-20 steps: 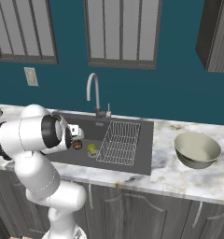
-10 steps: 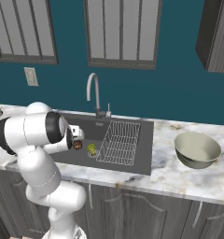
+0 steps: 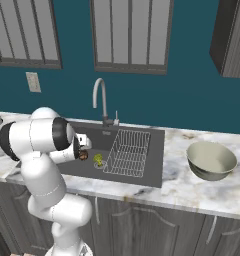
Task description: Remove the broccoli and potato from the sink. Then move the bowl and cup from the counter to the sink for washing.
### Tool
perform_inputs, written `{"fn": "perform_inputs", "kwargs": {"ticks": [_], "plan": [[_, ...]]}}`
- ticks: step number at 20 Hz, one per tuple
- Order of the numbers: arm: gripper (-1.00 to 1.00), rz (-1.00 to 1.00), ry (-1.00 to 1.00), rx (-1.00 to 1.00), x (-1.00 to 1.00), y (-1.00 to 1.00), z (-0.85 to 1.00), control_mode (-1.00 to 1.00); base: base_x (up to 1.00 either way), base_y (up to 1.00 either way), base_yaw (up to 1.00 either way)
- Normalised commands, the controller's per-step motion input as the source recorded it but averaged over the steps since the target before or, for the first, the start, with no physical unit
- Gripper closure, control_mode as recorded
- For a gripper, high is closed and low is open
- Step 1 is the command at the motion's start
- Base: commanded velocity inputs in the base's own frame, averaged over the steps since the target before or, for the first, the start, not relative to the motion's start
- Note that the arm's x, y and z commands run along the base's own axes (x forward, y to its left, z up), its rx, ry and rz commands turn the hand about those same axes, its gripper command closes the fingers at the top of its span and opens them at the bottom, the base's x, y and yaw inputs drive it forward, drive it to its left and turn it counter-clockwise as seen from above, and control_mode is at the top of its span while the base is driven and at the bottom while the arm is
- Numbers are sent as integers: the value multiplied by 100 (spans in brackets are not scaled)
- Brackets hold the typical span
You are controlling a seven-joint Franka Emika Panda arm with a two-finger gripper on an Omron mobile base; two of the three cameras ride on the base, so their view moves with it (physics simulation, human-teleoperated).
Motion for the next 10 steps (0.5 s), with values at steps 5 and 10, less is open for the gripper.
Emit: {"fn": "perform_inputs", "kwargs": {"ticks": [5,10], "plan": [[-100,0,0,0,9,2,-10,-100,0,0,0],[-100,0,0,0,7,5,-13,-100,0,0,0]]}}
